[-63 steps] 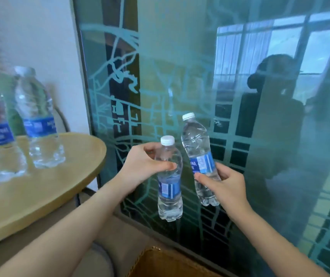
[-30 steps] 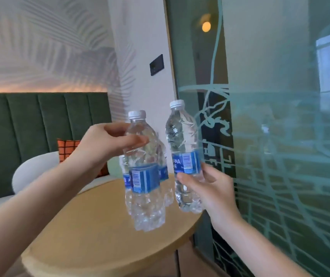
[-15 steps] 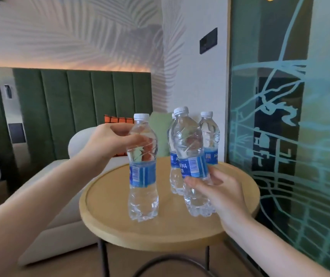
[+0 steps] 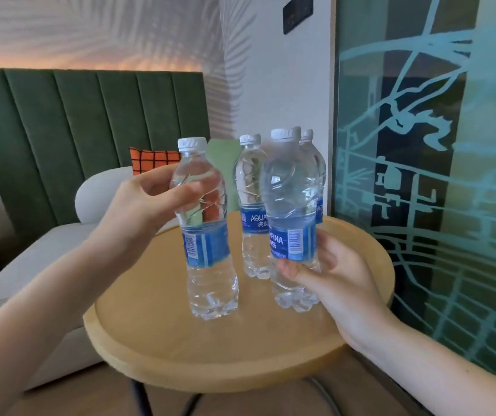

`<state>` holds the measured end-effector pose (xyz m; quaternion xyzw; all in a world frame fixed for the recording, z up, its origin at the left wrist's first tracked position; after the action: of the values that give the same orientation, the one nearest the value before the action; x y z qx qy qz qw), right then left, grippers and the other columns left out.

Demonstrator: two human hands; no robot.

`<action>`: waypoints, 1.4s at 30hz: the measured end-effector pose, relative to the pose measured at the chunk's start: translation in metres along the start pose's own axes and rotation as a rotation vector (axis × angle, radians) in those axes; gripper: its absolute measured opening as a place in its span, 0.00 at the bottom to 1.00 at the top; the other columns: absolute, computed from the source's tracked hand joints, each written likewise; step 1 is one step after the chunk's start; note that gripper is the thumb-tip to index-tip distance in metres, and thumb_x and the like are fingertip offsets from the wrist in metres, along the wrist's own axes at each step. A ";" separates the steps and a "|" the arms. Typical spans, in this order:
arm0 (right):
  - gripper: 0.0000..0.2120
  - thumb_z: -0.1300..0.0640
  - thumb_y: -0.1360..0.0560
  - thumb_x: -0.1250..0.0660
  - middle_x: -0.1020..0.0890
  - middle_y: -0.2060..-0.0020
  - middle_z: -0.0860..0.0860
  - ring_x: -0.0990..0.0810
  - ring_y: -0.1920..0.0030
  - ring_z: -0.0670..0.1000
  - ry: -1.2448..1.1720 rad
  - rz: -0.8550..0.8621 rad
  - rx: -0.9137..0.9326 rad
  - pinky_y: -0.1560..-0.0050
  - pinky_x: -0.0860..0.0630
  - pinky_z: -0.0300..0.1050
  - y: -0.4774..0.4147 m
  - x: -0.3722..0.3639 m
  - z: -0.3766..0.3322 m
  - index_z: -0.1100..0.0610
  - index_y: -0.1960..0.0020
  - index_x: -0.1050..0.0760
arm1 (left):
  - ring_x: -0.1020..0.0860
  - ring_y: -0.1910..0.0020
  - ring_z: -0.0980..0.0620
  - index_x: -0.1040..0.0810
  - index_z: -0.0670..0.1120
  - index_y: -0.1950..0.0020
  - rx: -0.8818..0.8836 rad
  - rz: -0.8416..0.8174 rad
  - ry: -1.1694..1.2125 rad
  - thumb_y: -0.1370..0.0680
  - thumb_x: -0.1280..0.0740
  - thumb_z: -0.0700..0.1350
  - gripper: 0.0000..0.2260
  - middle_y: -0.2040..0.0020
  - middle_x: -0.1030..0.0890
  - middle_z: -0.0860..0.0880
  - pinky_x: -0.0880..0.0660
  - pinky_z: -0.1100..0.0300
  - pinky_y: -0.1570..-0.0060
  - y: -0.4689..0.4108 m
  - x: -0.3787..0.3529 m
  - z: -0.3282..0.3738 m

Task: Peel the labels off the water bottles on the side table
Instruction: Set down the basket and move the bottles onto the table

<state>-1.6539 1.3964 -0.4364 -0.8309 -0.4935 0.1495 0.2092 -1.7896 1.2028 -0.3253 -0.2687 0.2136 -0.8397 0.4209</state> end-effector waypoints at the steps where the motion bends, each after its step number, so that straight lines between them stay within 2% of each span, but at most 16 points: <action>1: 0.25 0.53 0.33 0.20 0.17 0.41 0.41 0.22 0.36 0.42 0.002 -0.001 -0.001 0.34 0.29 0.49 0.000 0.000 0.001 0.47 0.38 0.21 | 0.18 0.42 0.44 0.18 0.46 0.39 -0.008 -0.014 -0.013 0.30 0.26 0.54 0.22 0.43 0.15 0.45 0.25 0.44 0.38 -0.001 0.000 -0.001; 5: 0.28 0.53 0.33 0.20 0.17 0.40 0.43 0.22 0.37 0.42 -0.014 0.028 -0.093 0.39 0.27 0.42 0.000 -0.001 0.007 0.49 0.35 0.24 | 0.17 0.46 0.56 0.17 0.51 0.40 0.038 -0.015 -0.024 0.30 0.25 0.50 0.19 0.46 0.14 0.53 0.22 0.67 0.50 0.000 0.003 -0.002; 6: 0.29 0.54 0.34 0.20 0.18 0.40 0.43 0.22 0.37 0.42 -0.015 0.040 -0.122 0.40 0.26 0.39 0.001 -0.001 0.008 0.50 0.35 0.25 | 0.17 0.45 0.57 0.17 0.53 0.41 0.072 -0.038 -0.010 0.31 0.24 0.50 0.19 0.46 0.14 0.54 0.23 0.69 0.50 0.001 0.002 0.000; 9: 0.31 0.55 0.34 0.19 0.18 0.39 0.45 0.22 0.36 0.44 0.004 0.040 -0.227 0.41 0.24 0.37 0.003 -0.003 0.009 0.50 0.35 0.27 | 0.17 0.44 0.55 0.17 0.56 0.42 0.207 -0.116 0.031 0.34 0.23 0.51 0.20 0.44 0.15 0.53 0.22 0.66 0.49 0.002 0.001 0.001; 12: 0.28 0.58 0.33 0.19 0.18 0.41 0.46 0.21 0.37 0.47 0.003 0.005 -0.351 0.47 0.22 0.36 0.003 -0.006 0.006 0.46 0.37 0.26 | 0.18 0.42 0.52 0.20 0.52 0.37 0.388 -0.150 0.011 0.36 0.22 0.52 0.28 0.44 0.15 0.52 0.21 0.54 0.41 0.003 0.003 -0.001; 14: 0.29 0.57 0.34 0.19 0.19 0.39 0.42 0.23 0.35 0.44 0.062 -0.022 -0.443 0.49 0.23 0.33 0.001 -0.007 -0.002 0.40 0.39 0.26 | 0.19 0.41 0.54 0.22 0.53 0.36 0.487 -0.184 -0.038 0.37 0.21 0.52 0.30 0.44 0.15 0.54 0.24 0.49 0.36 0.003 0.005 0.002; 16: 0.33 0.53 0.36 0.18 0.23 0.36 0.36 0.29 0.32 0.37 0.135 -0.031 -0.525 0.49 0.26 0.28 0.001 -0.003 -0.020 0.34 0.38 0.29 | 0.22 0.37 0.61 0.24 0.59 0.35 0.549 -0.253 -0.110 0.35 0.21 0.51 0.30 0.41 0.17 0.59 0.28 0.51 0.33 0.001 0.007 0.009; 18: 0.39 0.48 0.39 0.17 0.27 0.33 0.33 0.32 0.32 0.35 0.172 -0.002 -0.617 0.42 0.28 0.32 0.000 0.005 -0.047 0.34 0.35 0.32 | 0.27 0.32 0.61 0.29 0.60 0.30 0.618 -0.288 -0.199 0.33 0.20 0.50 0.34 0.35 0.22 0.61 0.31 0.54 0.30 -0.004 0.016 0.023; 20: 0.44 0.43 0.40 0.17 0.31 0.31 0.37 0.32 0.31 0.40 0.177 0.059 -0.716 0.34 0.32 0.43 0.002 0.014 -0.083 0.38 0.30 0.35 | 0.28 0.31 0.56 0.31 0.57 0.28 0.707 -0.246 -0.224 0.31 0.20 0.50 0.35 0.32 0.25 0.57 0.32 0.54 0.30 -0.007 0.034 0.040; 23: 0.37 0.41 0.35 0.22 0.28 0.34 0.40 0.28 0.34 0.44 0.218 0.178 -0.737 0.37 0.30 0.44 -0.005 0.025 -0.161 0.44 0.29 0.32 | 0.23 0.37 0.53 0.28 0.52 0.30 0.740 -0.229 -0.311 0.26 0.25 0.50 0.26 0.38 0.21 0.55 0.30 0.56 0.35 -0.019 0.059 0.089; 26: 0.17 0.50 0.24 0.28 0.21 0.41 0.44 0.22 0.39 0.42 0.316 0.249 -0.657 0.37 0.25 0.45 -0.017 0.026 -0.246 0.50 0.36 0.24 | 0.22 0.42 0.53 0.24 0.50 0.36 0.675 -0.229 -0.403 0.22 0.30 0.49 0.15 0.44 0.19 0.55 0.28 0.57 0.40 -0.032 0.081 0.153; 28: 0.12 0.53 0.22 0.31 0.19 0.44 0.46 0.21 0.42 0.42 0.433 0.250 -0.589 0.36 0.24 0.49 -0.028 0.022 -0.298 0.54 0.39 0.22 | 0.22 0.43 0.54 0.23 0.49 0.38 0.582 -0.256 -0.469 0.21 0.32 0.48 0.12 0.44 0.19 0.54 0.28 0.58 0.44 -0.044 0.090 0.199; 32: 0.12 0.53 0.20 0.34 0.19 0.45 0.49 0.22 0.41 0.48 0.723 0.150 -0.403 0.39 0.25 0.47 -0.042 -0.001 -0.378 0.56 0.39 0.22 | 0.23 0.43 0.49 0.22 0.45 0.38 0.379 -0.341 -0.611 0.20 0.33 0.46 0.11 0.42 0.19 0.50 0.28 0.58 0.49 -0.054 0.096 0.272; 35: 0.16 0.50 0.20 0.38 0.20 0.44 0.51 0.25 0.40 0.50 0.950 0.043 -0.289 0.41 0.28 0.42 -0.040 -0.021 -0.411 0.55 0.36 0.25 | 0.22 0.45 0.42 0.21 0.40 0.40 0.184 -0.418 -0.719 0.20 0.32 0.42 0.11 0.44 0.18 0.45 0.23 0.50 0.50 -0.044 0.089 0.310; 37: 0.17 0.49 0.19 0.39 0.20 0.44 0.52 0.25 0.41 0.51 1.057 0.007 -0.213 0.42 0.26 0.43 -0.029 -0.035 -0.423 0.57 0.36 0.26 | 0.21 0.48 0.42 0.20 0.40 0.41 0.087 -0.455 -0.771 0.20 0.36 0.44 0.12 0.46 0.18 0.45 0.22 0.50 0.52 -0.027 0.084 0.326; 42: 0.17 0.50 0.21 0.38 0.19 0.47 0.53 0.22 0.45 0.53 1.173 -0.065 -0.211 0.46 0.23 0.48 0.025 -0.065 -0.413 0.61 0.39 0.24 | 0.18 0.49 0.41 0.18 0.39 0.42 0.084 -0.664 -0.831 0.23 0.41 0.49 0.20 0.47 0.16 0.44 0.20 0.51 0.51 0.030 0.072 0.310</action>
<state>-1.4775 1.2457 -0.0874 -0.7755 -0.3332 -0.3906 0.3674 -1.6126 1.0863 -0.0863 -0.6147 -0.1015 -0.7583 0.1920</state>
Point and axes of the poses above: each hand's wrist, its own y-axis away from the middle knuckle, its own x-axis out of the back of the hand, z = x × y, the point moved 9 cm from there along -y, towards the middle knuckle
